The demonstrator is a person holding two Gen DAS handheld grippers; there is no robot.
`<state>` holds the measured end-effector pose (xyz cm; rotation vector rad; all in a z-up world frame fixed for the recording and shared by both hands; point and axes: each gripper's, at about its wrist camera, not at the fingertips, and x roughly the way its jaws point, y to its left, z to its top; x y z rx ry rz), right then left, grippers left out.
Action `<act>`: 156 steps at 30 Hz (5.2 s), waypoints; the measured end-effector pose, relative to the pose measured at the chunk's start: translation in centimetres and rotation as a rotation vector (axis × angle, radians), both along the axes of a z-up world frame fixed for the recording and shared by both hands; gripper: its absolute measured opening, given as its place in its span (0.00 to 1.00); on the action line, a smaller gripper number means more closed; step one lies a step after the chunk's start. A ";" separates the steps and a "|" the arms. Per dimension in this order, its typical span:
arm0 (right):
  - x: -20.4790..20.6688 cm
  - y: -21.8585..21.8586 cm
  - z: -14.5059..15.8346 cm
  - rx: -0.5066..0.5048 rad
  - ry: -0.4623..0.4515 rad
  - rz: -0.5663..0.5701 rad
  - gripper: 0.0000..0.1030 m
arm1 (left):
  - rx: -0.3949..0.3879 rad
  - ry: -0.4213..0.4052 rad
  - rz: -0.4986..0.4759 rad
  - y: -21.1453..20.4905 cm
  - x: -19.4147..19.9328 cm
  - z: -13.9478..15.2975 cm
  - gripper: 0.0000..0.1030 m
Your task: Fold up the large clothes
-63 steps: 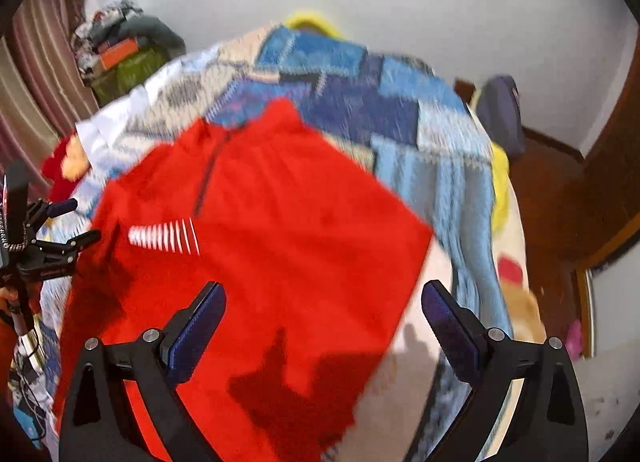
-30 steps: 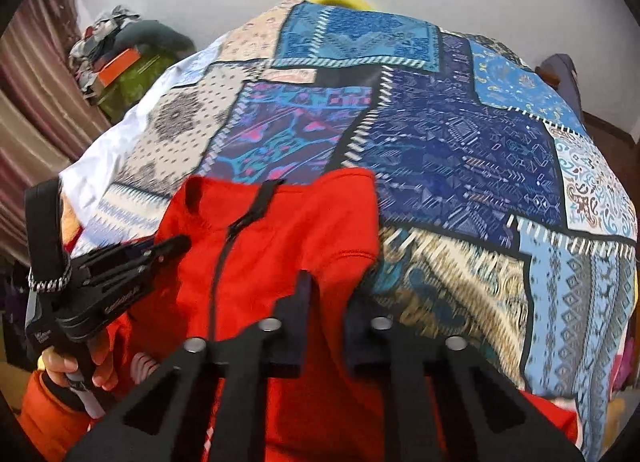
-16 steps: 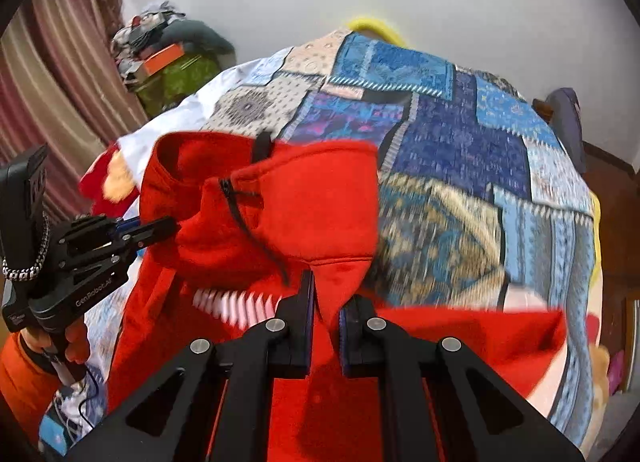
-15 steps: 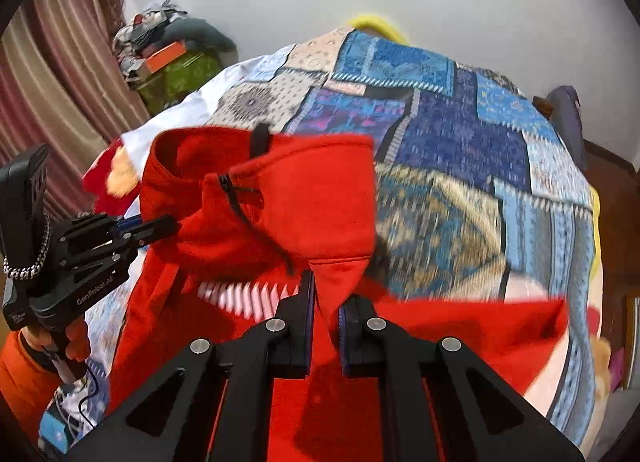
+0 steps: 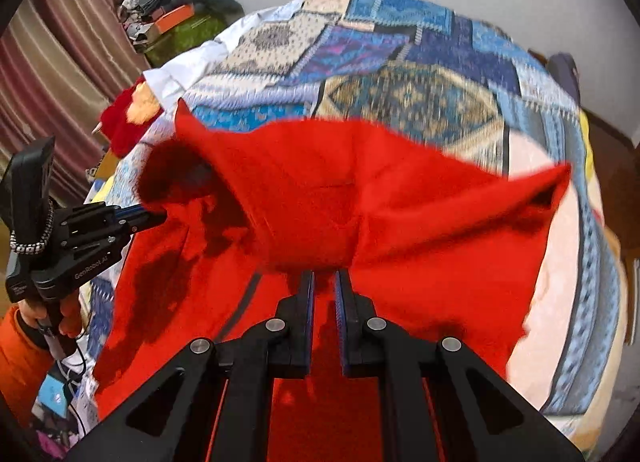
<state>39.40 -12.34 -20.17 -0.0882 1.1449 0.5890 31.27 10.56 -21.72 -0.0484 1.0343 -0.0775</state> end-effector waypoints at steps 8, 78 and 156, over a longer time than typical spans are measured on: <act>-4.5 -0.6 0.2 -0.133 -0.078 0.075 0.08 | 0.043 0.040 -0.021 0.3 -4.3 -1.3 0.08; 4.5 1.3 -5.8 -0.550 -0.213 -0.068 0.08 | -0.263 0.178 0.102 4.7 7.3 -8.7 0.79; 10.8 -6.7 -5.5 -0.388 -0.143 -0.238 1.00 | 0.235 0.132 0.142 8.6 11.6 -9.6 0.69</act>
